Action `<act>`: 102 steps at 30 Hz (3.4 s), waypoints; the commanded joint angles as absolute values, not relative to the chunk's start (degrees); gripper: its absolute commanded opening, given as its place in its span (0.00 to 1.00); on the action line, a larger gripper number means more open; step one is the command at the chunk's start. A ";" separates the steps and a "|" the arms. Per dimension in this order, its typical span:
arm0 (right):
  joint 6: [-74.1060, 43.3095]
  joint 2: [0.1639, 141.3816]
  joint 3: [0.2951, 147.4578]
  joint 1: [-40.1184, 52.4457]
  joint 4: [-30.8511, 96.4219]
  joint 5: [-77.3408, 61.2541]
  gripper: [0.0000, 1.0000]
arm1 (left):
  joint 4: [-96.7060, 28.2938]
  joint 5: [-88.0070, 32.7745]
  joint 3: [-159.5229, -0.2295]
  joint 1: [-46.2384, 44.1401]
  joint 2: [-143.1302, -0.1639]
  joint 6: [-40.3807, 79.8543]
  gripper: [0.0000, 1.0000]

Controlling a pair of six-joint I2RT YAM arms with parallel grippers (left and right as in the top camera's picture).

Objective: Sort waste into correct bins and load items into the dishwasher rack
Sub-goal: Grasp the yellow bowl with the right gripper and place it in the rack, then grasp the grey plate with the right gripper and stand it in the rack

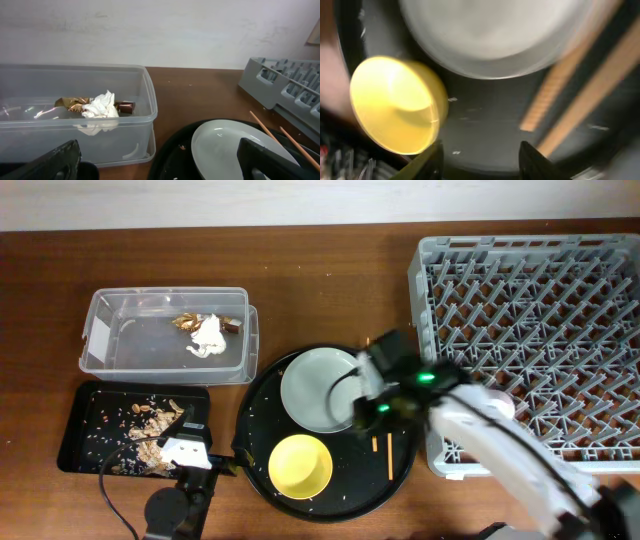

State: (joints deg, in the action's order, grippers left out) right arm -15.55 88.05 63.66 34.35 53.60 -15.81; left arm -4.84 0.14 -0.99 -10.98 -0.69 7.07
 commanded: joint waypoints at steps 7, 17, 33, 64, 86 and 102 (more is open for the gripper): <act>-27.51 103.39 63.05 44.56 48.23 -18.87 0.09 | -4.69 -0.45 -0.51 -11.20 -0.30 6.37 0.99; -36.51 71.85 68.58 38.26 60.23 41.65 0.04 | -4.71 -0.47 -0.51 -11.20 -0.30 6.37 0.99; -8.36 93.97 68.60 13.69 28.03 71.83 0.04 | -4.71 -0.45 -0.51 -11.20 -0.30 6.37 0.99; -23.86 93.32 78.96 29.02 59.81 -16.27 0.63 | -4.69 -0.45 -0.51 -11.20 -0.30 6.37 0.99; -52.80 93.95 54.08 33.26 30.30 -16.47 0.04 | -4.71 -0.45 -0.51 -11.20 -0.30 6.37 0.99; 1.58 70.02 60.97 14.52 20.34 72.69 0.04 | -4.71 -0.47 -0.51 -11.20 -0.30 6.37 0.99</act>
